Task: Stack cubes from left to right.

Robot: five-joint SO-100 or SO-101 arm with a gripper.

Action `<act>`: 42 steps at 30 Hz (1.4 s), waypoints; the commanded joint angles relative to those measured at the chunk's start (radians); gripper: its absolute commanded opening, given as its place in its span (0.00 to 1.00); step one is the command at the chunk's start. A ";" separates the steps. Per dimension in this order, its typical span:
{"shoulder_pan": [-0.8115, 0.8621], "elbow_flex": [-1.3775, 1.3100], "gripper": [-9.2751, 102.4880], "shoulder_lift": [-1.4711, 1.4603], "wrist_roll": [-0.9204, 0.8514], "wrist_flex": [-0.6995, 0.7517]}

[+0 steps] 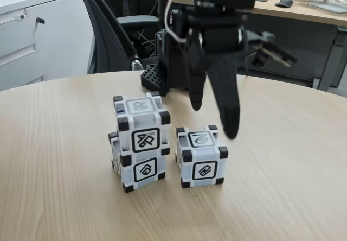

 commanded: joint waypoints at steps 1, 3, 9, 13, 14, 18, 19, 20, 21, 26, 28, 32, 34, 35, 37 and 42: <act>0.005 -0.015 0.47 -0.058 0.026 0.005; 0.005 -0.018 0.46 -0.112 0.029 0.005; 0.008 -0.021 0.47 -0.196 0.031 -0.012; 0.008 -0.021 0.47 -0.252 0.048 -0.014; 0.008 -0.023 0.46 -0.268 0.051 -0.014; 0.008 -0.025 0.46 -0.331 0.069 -0.014; 0.008 -0.025 0.46 -0.347 0.074 -0.014; 0.008 -0.025 0.45 -0.359 0.077 -0.015; 0.008 -0.025 0.44 -0.370 0.081 -0.015; 0.020 -0.025 0.31 -0.385 0.094 -0.015; 0.023 -0.025 0.23 -0.383 0.104 -0.015; 0.025 -0.025 0.08 -0.370 0.104 -0.015; 0.025 -0.025 0.08 -0.370 0.100 -0.015; 0.025 -0.025 0.08 -0.368 0.095 -0.015; 0.015 -0.025 0.08 -0.351 0.080 -0.015; 0.025 -0.049 0.08 -0.149 0.069 -0.014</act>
